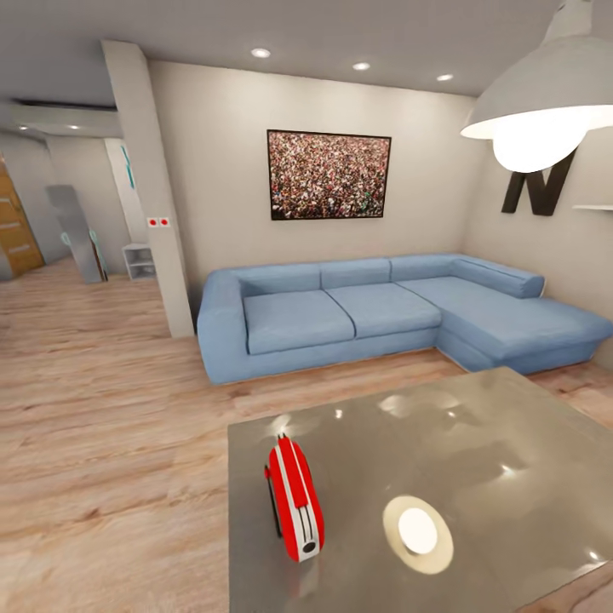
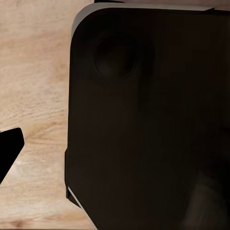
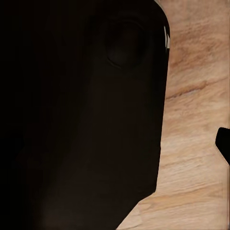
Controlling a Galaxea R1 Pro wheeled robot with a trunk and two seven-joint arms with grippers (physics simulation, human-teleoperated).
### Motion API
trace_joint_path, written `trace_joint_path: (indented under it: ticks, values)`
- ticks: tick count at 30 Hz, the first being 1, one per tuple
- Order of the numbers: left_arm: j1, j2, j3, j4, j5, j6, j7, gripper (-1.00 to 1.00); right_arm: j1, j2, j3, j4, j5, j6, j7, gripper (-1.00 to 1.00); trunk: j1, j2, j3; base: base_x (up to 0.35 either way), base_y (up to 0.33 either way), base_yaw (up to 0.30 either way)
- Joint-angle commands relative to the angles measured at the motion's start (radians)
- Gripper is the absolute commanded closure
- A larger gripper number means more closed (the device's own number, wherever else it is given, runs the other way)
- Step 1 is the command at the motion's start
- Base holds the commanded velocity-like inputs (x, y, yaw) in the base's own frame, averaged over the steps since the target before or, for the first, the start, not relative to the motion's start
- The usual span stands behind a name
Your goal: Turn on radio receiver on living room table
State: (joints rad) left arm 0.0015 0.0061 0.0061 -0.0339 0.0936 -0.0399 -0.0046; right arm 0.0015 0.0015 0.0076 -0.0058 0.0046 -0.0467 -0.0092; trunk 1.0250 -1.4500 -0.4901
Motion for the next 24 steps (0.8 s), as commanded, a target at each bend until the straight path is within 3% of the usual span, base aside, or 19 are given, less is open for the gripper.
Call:
trace_joint_path:
  ticks: [1, 24]
  values:
    - [0.000, 0.000, 0.000, 0.000, 0.000, 0.000, 0.000, -1.00, 0.000, 0.000, 0.000, 0.000, 0.000, 0.000, 0.000, -1.00, 0.000, 0.000, 0.000, 0.000, 0.000, 0.270]
    - [0.000, 0.000, 0.000, 0.000, 0.000, 0.000, 0.000, -1.00, 0.000, 0.000, 0.000, 0.000, 0.000, 0.001, 0.000, -1.00, 0.000, 0.000, 0.000, 0.000, 0.000, 0.270]
